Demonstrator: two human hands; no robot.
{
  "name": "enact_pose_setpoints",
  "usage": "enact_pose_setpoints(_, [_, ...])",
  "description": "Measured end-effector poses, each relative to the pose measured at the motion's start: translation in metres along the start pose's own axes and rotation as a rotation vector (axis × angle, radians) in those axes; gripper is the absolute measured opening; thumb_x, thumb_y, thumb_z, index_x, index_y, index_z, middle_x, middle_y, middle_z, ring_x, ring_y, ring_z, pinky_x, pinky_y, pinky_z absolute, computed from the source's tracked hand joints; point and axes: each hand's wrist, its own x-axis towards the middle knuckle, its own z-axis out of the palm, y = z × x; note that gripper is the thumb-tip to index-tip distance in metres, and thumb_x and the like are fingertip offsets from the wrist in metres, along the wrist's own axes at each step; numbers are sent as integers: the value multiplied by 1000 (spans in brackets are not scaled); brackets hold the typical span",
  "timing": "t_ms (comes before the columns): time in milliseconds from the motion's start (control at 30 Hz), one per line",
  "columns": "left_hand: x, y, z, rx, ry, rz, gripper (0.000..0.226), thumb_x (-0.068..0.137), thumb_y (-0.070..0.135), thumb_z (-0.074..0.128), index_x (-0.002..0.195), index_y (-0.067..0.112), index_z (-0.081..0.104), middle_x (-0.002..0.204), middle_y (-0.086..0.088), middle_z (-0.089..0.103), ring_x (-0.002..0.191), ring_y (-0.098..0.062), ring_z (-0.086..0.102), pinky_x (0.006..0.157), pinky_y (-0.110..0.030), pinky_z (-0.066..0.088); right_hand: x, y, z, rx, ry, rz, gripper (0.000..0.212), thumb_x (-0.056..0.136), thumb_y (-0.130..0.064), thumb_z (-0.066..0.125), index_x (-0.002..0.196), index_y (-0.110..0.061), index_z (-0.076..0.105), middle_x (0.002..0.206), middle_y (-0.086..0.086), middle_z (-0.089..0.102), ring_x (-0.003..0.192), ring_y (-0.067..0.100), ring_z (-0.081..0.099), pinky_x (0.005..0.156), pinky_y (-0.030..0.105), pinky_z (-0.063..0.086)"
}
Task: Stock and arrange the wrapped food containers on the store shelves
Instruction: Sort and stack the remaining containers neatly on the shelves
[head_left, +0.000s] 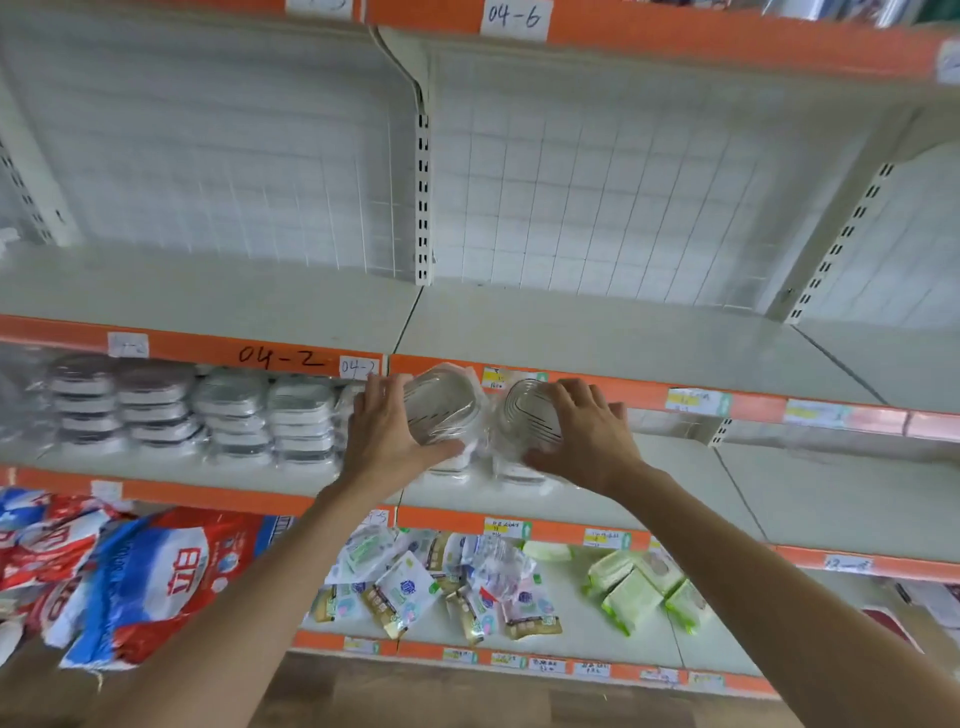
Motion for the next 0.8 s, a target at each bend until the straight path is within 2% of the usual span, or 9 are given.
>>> enact_pose_setpoints(133, [38,8,15,-68,37,77,90,57,48,85,130,18,42,127,-3,41,117,-22,39,96,-37,36,22,32,-12,10,68,36,79,73,-58,65,139,-26,35,138,4,34,127,23,32,100,39,26])
enact_pose_setpoints(267, [102,26,43,46,-25,145,91,56,56,83,128,20,41,127,1,42,115,-20,40,89,-31,33,68,79,-12,2,80,51,76,73,-57,67,137,-29,37,137,-1,37,124,21,33,98,39,25])
enact_pose_setpoints(400, [178,40,84,136,-162,185,88,57,59,80,128,22,44,127,2,46,115,-20,41,94,-30,34,127,142,4,74,-7,124,79,71,-57,70,139,-31,38,140,-5,36,127,19,32,99,35,25])
enact_pose_setpoints(500, [211,40,118,71,-244,179,93,58,54,82,135,19,43,132,2,43,123,-18,36,102,-28,30,164,174,26,163,-90,115,75,72,-56,70,137,-34,41,140,-8,37,128,17,32,98,33,24])
enact_pose_setpoints(600, [227,32,141,-27,-143,191,91,56,44,87,134,18,47,134,3,42,127,-15,34,103,-19,24,189,193,45,215,-61,79,77,70,-56,71,137,-34,41,140,-9,36,128,15,30,98,33,26])
enact_pose_setpoints(700, [241,25,149,-65,-119,189,90,56,43,88,132,16,48,136,3,42,129,-12,33,102,-14,20,206,206,52,243,-52,75,80,67,-58,73,136,-35,41,139,-10,36,129,15,28,99,35,29])
enact_pose_setpoints(800, [256,24,153,-102,-91,166,87,55,36,90,127,11,50,134,-2,44,129,-15,35,102,-15,22,221,207,54,239,-61,101,79,68,-61,71,136,-35,40,138,-10,35,130,15,26,102,36,27])
